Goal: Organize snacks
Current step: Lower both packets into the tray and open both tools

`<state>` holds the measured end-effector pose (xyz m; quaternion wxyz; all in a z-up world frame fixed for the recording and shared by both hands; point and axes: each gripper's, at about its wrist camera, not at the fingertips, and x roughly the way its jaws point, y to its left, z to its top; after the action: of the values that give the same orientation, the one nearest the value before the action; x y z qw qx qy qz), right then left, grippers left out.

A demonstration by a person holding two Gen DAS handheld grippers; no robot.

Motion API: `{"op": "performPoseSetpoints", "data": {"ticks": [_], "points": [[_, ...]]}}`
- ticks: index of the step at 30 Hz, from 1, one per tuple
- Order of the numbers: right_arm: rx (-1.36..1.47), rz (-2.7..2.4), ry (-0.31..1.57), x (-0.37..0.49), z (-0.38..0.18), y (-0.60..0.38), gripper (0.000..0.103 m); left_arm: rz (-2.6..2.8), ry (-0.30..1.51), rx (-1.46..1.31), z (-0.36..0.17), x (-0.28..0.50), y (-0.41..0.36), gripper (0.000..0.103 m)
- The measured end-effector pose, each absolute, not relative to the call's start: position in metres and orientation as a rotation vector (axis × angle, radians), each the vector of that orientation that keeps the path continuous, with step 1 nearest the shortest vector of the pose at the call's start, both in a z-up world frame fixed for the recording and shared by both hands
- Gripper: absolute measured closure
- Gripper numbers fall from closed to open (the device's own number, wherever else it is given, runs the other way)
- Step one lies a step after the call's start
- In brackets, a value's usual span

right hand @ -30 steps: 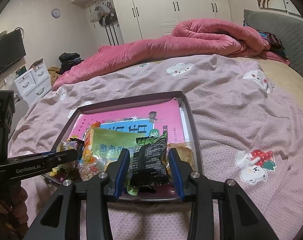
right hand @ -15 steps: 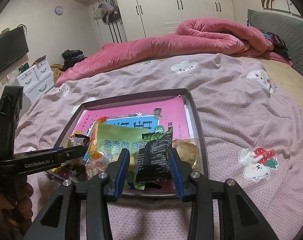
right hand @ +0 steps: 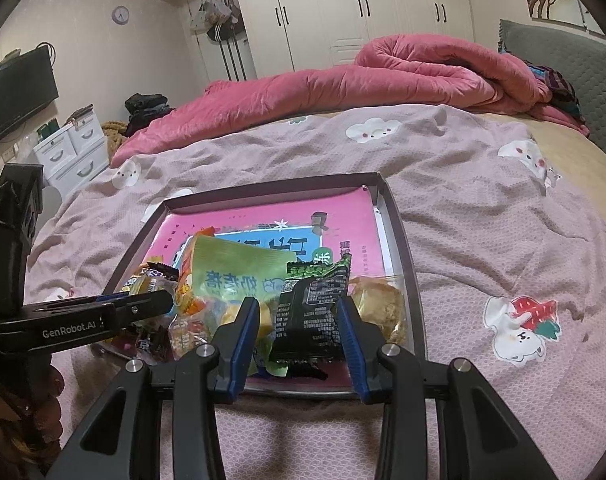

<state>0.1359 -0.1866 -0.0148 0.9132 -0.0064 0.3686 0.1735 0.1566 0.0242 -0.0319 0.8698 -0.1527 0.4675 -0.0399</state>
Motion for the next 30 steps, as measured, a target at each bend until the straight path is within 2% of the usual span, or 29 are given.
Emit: {"op": "performPoseSetpoints", "data": {"ticks": [8,19,30], "points": [[-0.02,0.358,0.767,0.136,-0.017,-0.185,0.063,-0.095,0.981,-0.328,-0.031,0.155,0.024,0.063],[-0.028,0.356,0.773,0.135,-0.017,-0.184,0.063,-0.099,0.972,-0.318,-0.026,0.151,0.022,0.05],[-0.033,0.353,0.781,0.133,-0.016,-0.184,0.06,-0.097,0.972,-0.308,-0.022,0.148,0.02,0.042]]}}
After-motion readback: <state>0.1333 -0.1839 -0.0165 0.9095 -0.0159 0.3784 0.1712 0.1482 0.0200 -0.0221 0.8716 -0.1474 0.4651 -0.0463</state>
